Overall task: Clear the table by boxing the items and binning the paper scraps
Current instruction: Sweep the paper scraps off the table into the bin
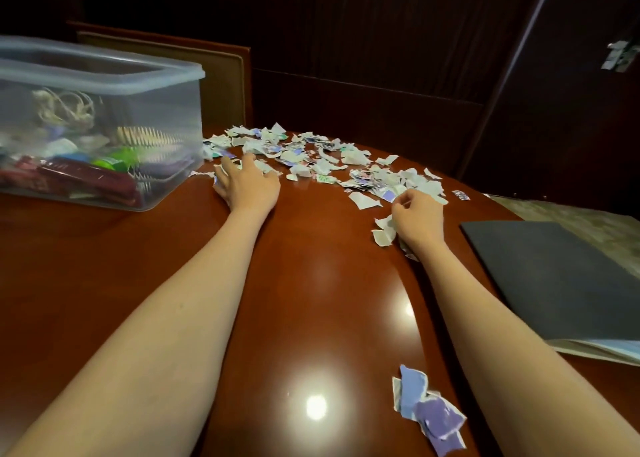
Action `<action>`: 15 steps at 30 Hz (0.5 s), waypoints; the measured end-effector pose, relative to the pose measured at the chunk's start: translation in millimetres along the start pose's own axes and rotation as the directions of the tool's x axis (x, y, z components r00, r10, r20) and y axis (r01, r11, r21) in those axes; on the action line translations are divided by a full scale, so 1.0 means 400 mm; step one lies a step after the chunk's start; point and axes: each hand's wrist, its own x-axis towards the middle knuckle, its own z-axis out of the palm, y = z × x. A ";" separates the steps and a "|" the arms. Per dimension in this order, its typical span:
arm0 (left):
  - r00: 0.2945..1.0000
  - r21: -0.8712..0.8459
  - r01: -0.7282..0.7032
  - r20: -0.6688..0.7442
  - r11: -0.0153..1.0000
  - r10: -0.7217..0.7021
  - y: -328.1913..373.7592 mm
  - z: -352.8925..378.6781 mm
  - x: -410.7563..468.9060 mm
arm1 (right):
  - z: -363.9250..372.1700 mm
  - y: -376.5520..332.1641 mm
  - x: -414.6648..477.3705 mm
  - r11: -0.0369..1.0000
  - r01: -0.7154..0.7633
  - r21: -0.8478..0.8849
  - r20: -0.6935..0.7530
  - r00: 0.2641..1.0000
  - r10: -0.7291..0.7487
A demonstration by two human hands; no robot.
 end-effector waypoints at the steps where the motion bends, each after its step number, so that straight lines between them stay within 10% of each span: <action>1: 1.000 0.053 -0.001 0.011 0.999 0.001 -0.006 -0.001 0.013 | 0.008 -0.002 0.010 0.999 0.025 -0.026 0.000 1.000 -0.025; 8: 0.969 0.517 -0.094 0.245 0.851 -0.042 -0.030 -0.008 0.080 | 0.046 -0.019 0.046 0.858 0.410 -0.309 0.221 0.908 -0.354; 15: 0.860 0.466 -0.399 0.490 0.790 0.145 -0.040 -0.030 0.060 | 0.031 -0.030 0.017 0.882 0.422 -0.210 0.508 0.818 -0.271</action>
